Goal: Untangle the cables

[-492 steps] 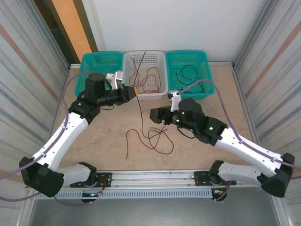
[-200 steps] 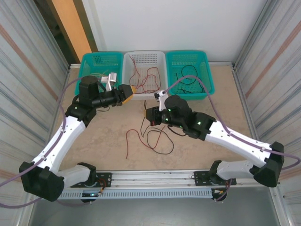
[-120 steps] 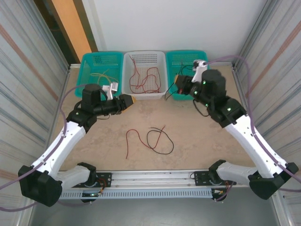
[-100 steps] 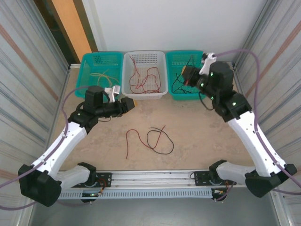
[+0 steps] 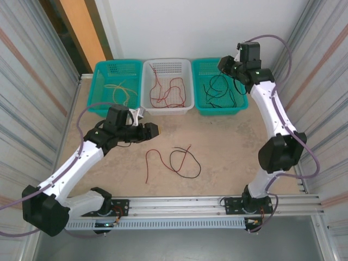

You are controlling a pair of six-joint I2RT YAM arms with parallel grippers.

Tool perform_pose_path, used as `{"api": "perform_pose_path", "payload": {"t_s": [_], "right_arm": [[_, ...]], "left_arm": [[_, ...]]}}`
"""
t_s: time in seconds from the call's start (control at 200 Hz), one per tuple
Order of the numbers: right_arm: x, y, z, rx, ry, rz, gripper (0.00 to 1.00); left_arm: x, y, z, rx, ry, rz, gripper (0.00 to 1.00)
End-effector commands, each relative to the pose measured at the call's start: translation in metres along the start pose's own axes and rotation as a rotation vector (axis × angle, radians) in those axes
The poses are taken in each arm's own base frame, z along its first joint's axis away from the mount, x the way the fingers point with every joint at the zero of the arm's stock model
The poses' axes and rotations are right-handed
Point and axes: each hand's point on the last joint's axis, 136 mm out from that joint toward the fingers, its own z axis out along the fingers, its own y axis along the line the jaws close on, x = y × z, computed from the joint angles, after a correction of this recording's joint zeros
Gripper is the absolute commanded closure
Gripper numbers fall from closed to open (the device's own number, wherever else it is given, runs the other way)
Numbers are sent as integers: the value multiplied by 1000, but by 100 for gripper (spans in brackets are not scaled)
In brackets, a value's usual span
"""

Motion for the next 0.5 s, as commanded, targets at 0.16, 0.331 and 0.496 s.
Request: {"api": "perform_pose_path", "payload": {"t_s": [0.16,0.331,0.496], "right_arm": [[22,12,-36,-23,23,-40,48],[100,22,-63,-32,96,-105,48],[207,14,-77,19,249,-200,47]], "left_arm": [[6,6,4,-33,27,31,43],[11,8,16,-45,61,40,43],[23,13,37,-76,123,70,44]]}}
